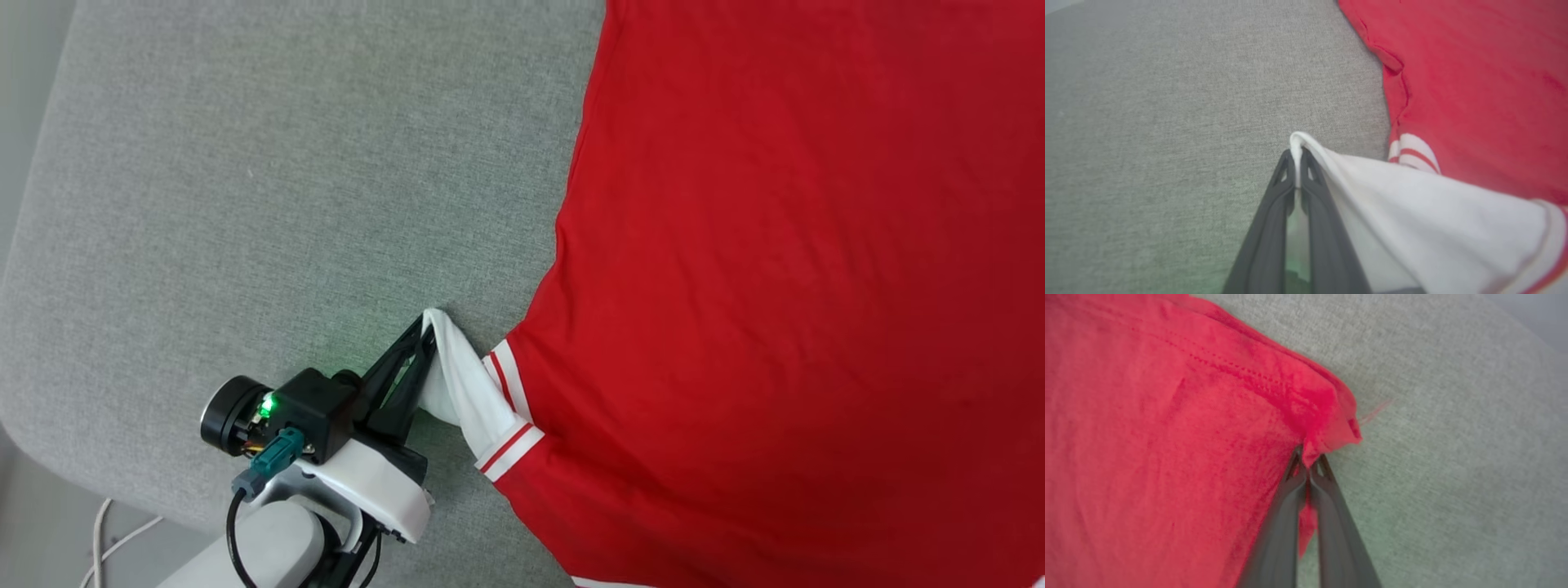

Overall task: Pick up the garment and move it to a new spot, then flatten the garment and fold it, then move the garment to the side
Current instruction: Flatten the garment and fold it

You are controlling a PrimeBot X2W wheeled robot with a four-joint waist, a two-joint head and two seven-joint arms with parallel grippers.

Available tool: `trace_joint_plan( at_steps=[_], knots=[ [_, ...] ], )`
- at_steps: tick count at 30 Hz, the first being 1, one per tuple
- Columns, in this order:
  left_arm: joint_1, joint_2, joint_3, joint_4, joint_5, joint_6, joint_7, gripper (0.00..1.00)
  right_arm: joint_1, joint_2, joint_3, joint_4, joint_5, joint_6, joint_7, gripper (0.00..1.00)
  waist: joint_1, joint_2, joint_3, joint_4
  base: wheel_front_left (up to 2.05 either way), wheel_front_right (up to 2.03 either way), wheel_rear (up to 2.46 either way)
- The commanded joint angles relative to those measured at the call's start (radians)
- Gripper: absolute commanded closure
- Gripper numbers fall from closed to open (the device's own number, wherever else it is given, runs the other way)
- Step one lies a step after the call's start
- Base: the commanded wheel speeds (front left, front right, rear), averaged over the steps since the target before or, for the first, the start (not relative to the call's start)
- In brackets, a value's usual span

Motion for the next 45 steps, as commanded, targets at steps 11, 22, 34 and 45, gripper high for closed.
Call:
trace_joint_plan(
  at_steps=[11,22,34,45],
  knots=[
    [0.09,0.034,0.009,0.031,-0.025,0.027,0.002,1.0,0.121,-0.088,0.091,-0.085,0.105,-0.001,-0.148,1.0,0.0,-0.0001,-0.222,-0.082,0.0,0.0,0.0],
    [0.217,0.108,0.022,0.013,-0.08,0.065,0.019,1.0,0.657,-0.344,0.109,-0.351,0.331,-0.001,-0.325,1.0,0.0,-0.0001,-0.412,-0.176,0.0,0.0,0.0],
    [0.275,0.139,0.038,0.004,-0.104,0.084,0.013,1.0,1.163,-0.334,0.015,-0.376,0.399,-0.001,-0.44,1.0,0.0,-0.0001,-0.444,-0.224,0.0,0.0,0.0],
    [0.258,0.131,0.032,0.022,-0.1,0.073,0.015,1.0,1.221,-0.193,-0.088,-0.367,0.305,-0.001,-0.518,0.0,0.0,-0.0001,-0.443,-0.235,0.0,0.0,0.0]
  ],
)
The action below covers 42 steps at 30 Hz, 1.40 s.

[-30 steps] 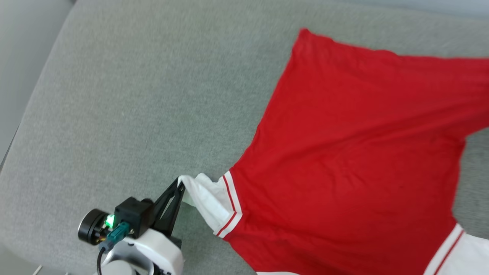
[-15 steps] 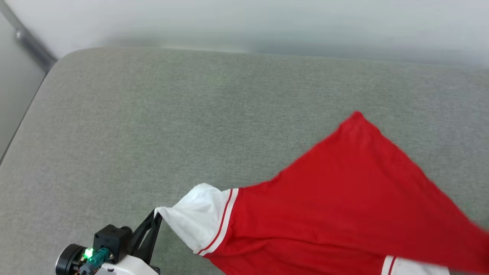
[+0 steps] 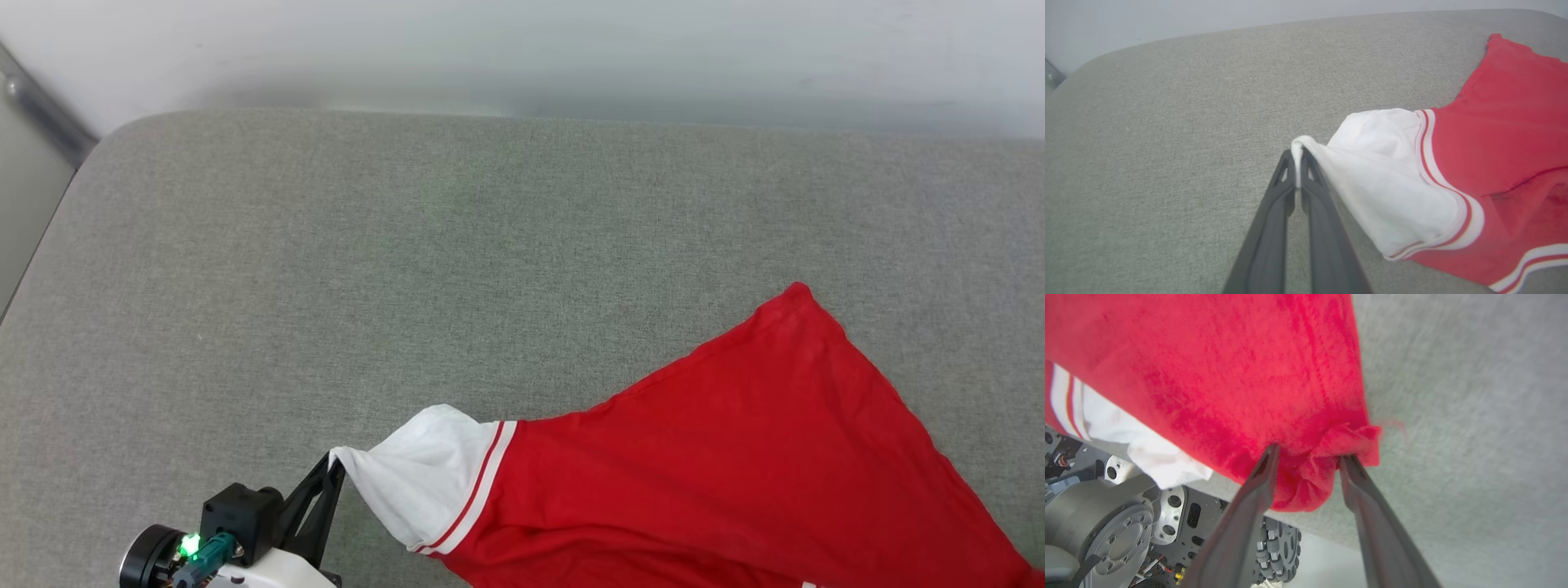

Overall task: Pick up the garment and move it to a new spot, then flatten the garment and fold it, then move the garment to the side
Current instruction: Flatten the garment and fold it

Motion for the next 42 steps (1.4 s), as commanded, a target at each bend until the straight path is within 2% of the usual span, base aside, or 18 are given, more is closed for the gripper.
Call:
trace_joint_plan(
  at_steps=[1,9,13,17,23,28,35,41,42],
  knots=[
    [-0.007,-0.001,0.0,0.003,-0.002,-0.004,0.0,1.0,-0.038,-0.007,-0.034,-0.024,-0.008,-0.002,-0.01,0.0,0.0001,0.0,-0.006,-0.001,0.0,0.0,0.0],
    [-0.023,-0.007,-0.006,0.001,0.007,-0.007,0.001,1.0,-0.205,-0.07,-0.189,-0.202,-0.054,-0.001,0.013,0.0,0.0001,0.0,-0.004,0.016,0.0,0.0,0.0],
    [-0.046,-0.015,-0.011,0.002,0.018,-0.015,0.003,1.0,-0.354,-0.073,-0.16,-0.257,-0.075,-0.001,0.09,0.0,0.0001,0.0,0.017,0.036,0.0,0.0,0.0],
    [-0.072,-0.026,-0.017,0.006,0.027,-0.022,0.003,1.0,-0.531,-0.044,-0.049,-0.254,-0.102,-0.001,0.206,0.0,0.0001,0.0,0.042,0.055,0.0,0.0,0.0],
    [-0.113,-0.053,-0.025,0.012,0.046,-0.032,0.0,1.0,-0.771,0.027,0.149,-0.147,-0.144,-0.001,0.38,0.0,0.0001,0.0,0.092,0.092,0.0,0.0,0.0],
    [-0.151,-0.08,-0.029,0.018,0.058,-0.042,-0.003,1.0,-0.908,0.096,0.263,-0.004,-0.182,-0.001,0.444,0.0,0.0001,0.0,0.145,0.122,0.0,0.0,0.0],
    [-0.193,-0.112,-0.026,0.026,0.074,-0.049,-0.009,1.0,-0.992,0.201,0.339,0.203,-0.201,-0.001,0.372,0.0,0.0001,0.0,0.214,0.149,0.0,0.0,0.0],
    [-0.214,-0.136,-0.032,0.046,0.085,-0.059,-0.01,1.0,-0.927,0.225,0.474,0.318,-0.174,0.001,0.332,0.0,0.0001,0.0,0.231,0.161,0.0,0.0,0.0],
    [-0.215,-0.138,-0.032,0.048,0.086,-0.062,-0.01,1.0,-0.923,0.223,0.492,0.328,-0.166,0.001,0.325,0.22,0.0001,0.0,0.23,0.161,0.0,0.0,0.0]
  ],
)
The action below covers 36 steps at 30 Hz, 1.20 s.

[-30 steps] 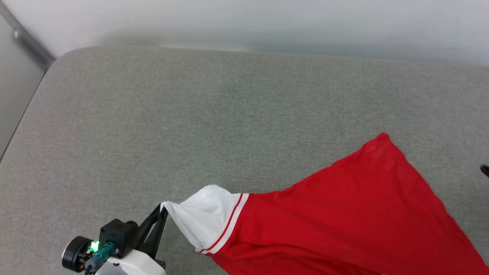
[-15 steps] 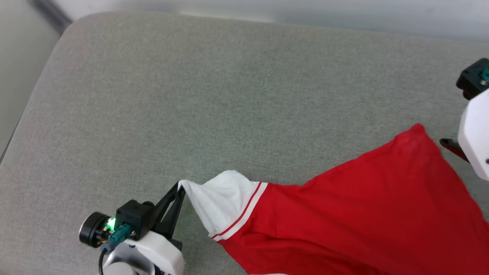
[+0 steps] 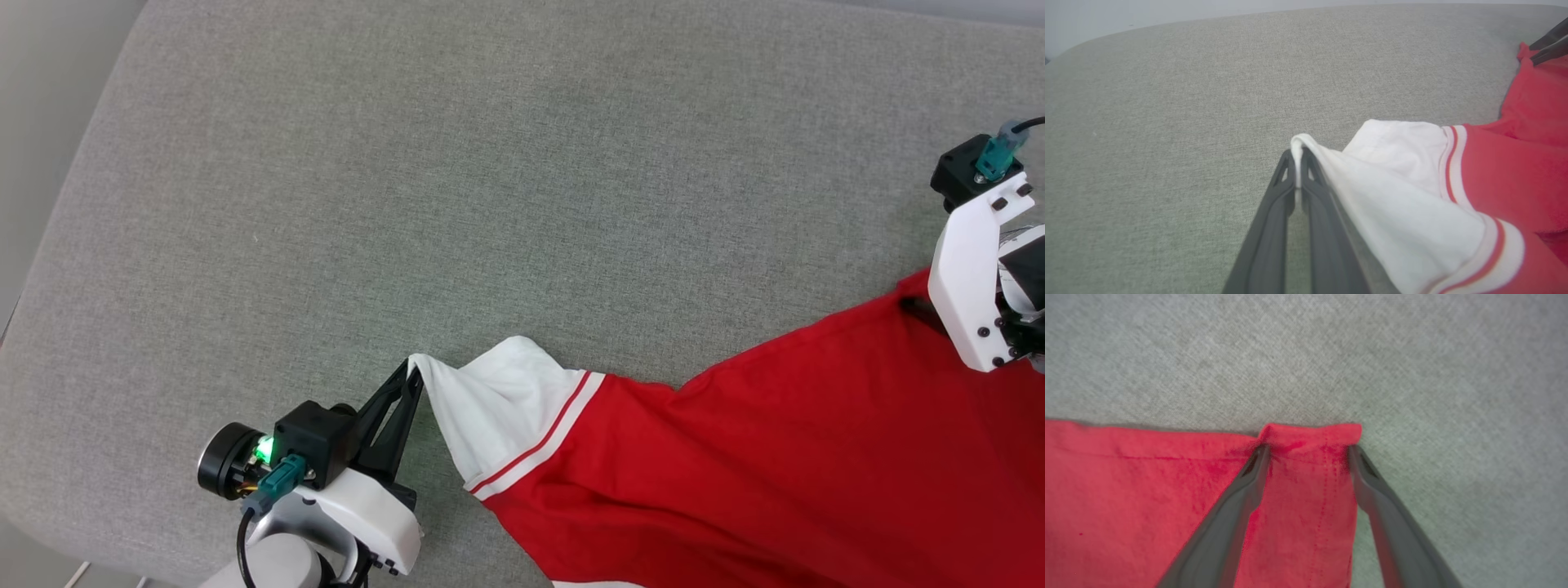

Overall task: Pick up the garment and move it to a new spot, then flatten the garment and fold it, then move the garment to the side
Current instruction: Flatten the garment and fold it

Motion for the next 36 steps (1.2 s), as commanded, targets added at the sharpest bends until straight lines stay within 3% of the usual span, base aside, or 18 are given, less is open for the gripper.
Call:
trace_joint_plan(
  at_steps=[1,12,21,28,36],
  knots=[
    [-0.016,-0.005,0.002,0.007,0.006,-0.003,-0.005,1.0,0.063,0.023,0.067,0.044,0.024,0.003,-0.013,0.98,-0.0001,0.0,-0.002,-0.001,0.0,0.0,0.0],
    [0.0,0.024,0.015,0.011,0.021,0.0,-0.007,1.0,-0.005,-0.053,0.061,-0.026,0.12,0.002,-0.334,1.0,-0.0001,0.0,-0.132,-0.047,0.0,0.0,0.0],
    [-0.144,0.086,0.051,-0.066,0.06,-0.022,0.038,1.0,0.027,-0.12,0.012,-0.134,0.147,0.002,-0.572,1.0,-0.0001,0.0,-0.253,-0.108,0.0,0.0,0.0],
    [-0.384,0.087,0.098,-0.086,0.088,-0.069,0.1,1.0,-0.043,-0.083,-0.11,-0.146,0.07,0.002,-0.653,1.0,-0.0001,0.0,-0.256,-0.156,0.0,0.0,0.0],
    [-0.771,0.013,0.147,0.038,0.114,-0.159,0.147,1.0,-0.28,0.023,-0.259,-0.097,-0.082,0.002,-0.628,1.0,-0.0001,0.0,-0.155,-0.189,0.0,0.0,0.0]
  ],
)
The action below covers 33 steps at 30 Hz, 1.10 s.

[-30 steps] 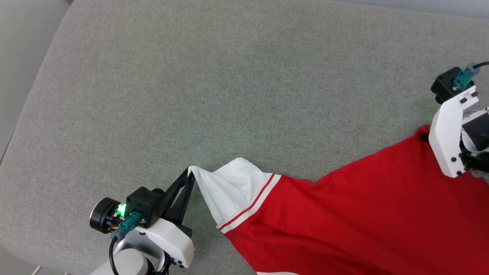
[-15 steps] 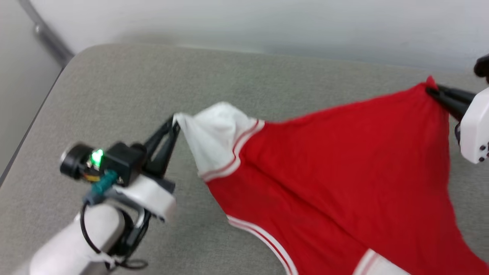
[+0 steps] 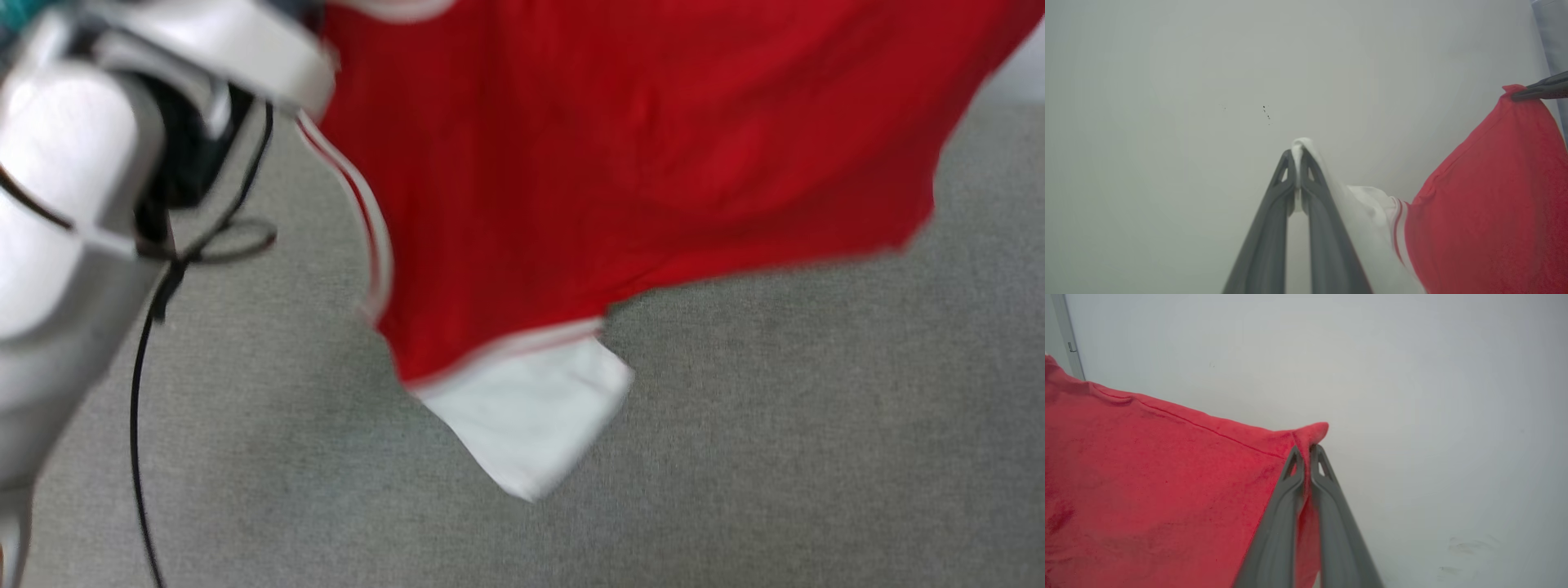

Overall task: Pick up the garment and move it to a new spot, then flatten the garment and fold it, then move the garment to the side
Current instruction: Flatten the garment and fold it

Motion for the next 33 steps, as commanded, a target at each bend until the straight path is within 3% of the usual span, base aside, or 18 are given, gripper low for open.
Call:
trace_joint_plan(
  at_steps=[1,10,17,26,33],
  knots=[
    [-0.064,-0.016,0.003,0.025,0.007,-0.016,0.007,1.0,-0.051,0.024,-0.01,0.011,-0.019,-0.001,0.009,1.0,0.0,0.0,0.048,-0.012,0.0,0.0,0.0],
    [-0.52,-0.091,0.033,0.283,0.062,-0.121,0.005,1.0,-0.442,0.115,-0.029,0.146,-0.165,-0.001,0.036,1.0,0.0,0.0,0.193,-0.022,0.0,0.0,0.0],
    [-0.742,-0.122,0.049,0.458,0.092,-0.154,-0.039,1.0,-0.667,0.179,-0.002,0.303,-0.228,-0.001,-0.004,1.0,0.0,0.0,0.266,-0.025,0.0,0.0,0.0],
    [-0.811,-0.16,0.038,0.637,0.08,-0.189,-0.108,1.0,-0.763,0.239,0.076,0.474,-0.232,-0.001,-0.069,1.0,0.0,0.0,0.344,-0.026,0.0,0.0,0.0],
    [-0.707,-0.189,0.022,0.731,0.058,-0.206,-0.146,1.0,-0.672,0.267,0.159,0.57,-0.174,-0.001,-0.145,1.0,0.0,0.0,0.356,-0.031,0.0,0.0,0.0]
  ],
)
